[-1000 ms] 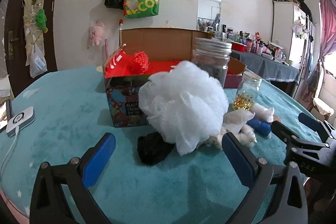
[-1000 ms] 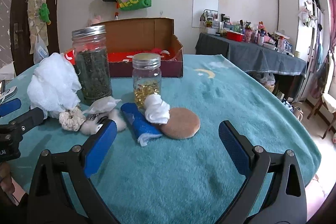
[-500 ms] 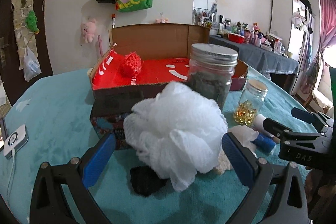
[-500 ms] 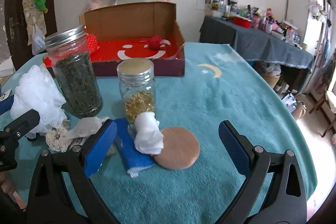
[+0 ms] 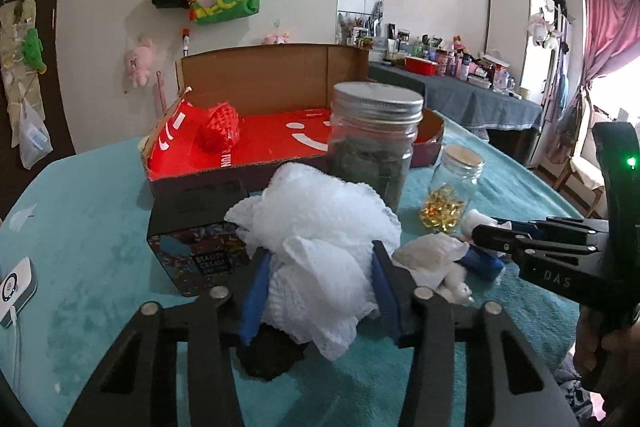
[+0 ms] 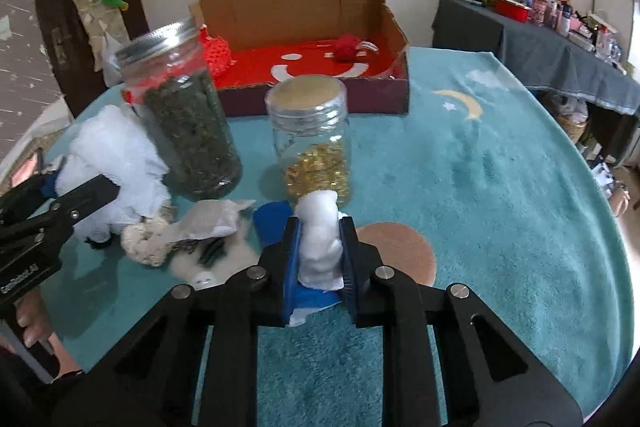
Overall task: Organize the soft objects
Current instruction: 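Grasp the white mesh puff with the left tool while the right tool grasps the white plush toy, then carry the white mesh puff and white plush toy over the box with both tools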
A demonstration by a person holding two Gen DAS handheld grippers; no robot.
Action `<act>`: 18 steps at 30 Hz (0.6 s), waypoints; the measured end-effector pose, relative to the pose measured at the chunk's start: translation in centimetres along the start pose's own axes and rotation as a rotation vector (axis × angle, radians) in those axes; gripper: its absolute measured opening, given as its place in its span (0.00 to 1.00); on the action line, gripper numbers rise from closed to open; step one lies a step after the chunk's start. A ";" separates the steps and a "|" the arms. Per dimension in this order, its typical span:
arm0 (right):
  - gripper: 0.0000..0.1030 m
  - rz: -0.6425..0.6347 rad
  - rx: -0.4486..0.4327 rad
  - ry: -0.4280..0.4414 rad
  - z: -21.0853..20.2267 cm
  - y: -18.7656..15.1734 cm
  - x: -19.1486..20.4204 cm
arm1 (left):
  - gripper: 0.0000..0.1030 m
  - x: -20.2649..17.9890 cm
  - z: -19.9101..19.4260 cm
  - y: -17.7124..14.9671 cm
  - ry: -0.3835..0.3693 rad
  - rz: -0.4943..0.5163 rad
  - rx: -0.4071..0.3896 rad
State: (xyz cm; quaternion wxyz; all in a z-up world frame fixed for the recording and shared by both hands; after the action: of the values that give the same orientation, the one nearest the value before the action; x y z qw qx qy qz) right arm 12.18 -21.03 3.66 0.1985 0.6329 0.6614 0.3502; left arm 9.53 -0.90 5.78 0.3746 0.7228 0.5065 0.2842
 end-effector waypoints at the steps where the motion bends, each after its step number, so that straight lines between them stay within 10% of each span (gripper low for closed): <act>1: 0.16 -0.009 -0.011 -0.002 -0.2 0.1 0.3 | 0.45 0.0 -0.1 0.1 -0.004 -0.001 0.001; 18: 0.16 -0.025 -0.099 0.038 -3.8 2.1 1.8 | 0.29 0.7 -3.3 1.9 -0.055 -0.007 -0.047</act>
State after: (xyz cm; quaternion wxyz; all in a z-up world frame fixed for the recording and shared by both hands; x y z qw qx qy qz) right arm 10.81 -20.20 8.06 0.2212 0.6071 0.6547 0.3922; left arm 8.16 0.19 9.20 0.4063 0.7194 0.4918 0.2748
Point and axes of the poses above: each gripper's, at about its wrist camera, not at the fingertips, and z roughly the way its jaws point, x to its left, y to its top, the point moved 2 cm from there along z, roughly the way its jaws point, and after that the axes turned 5 degrees about z, right-handed, at the moved point
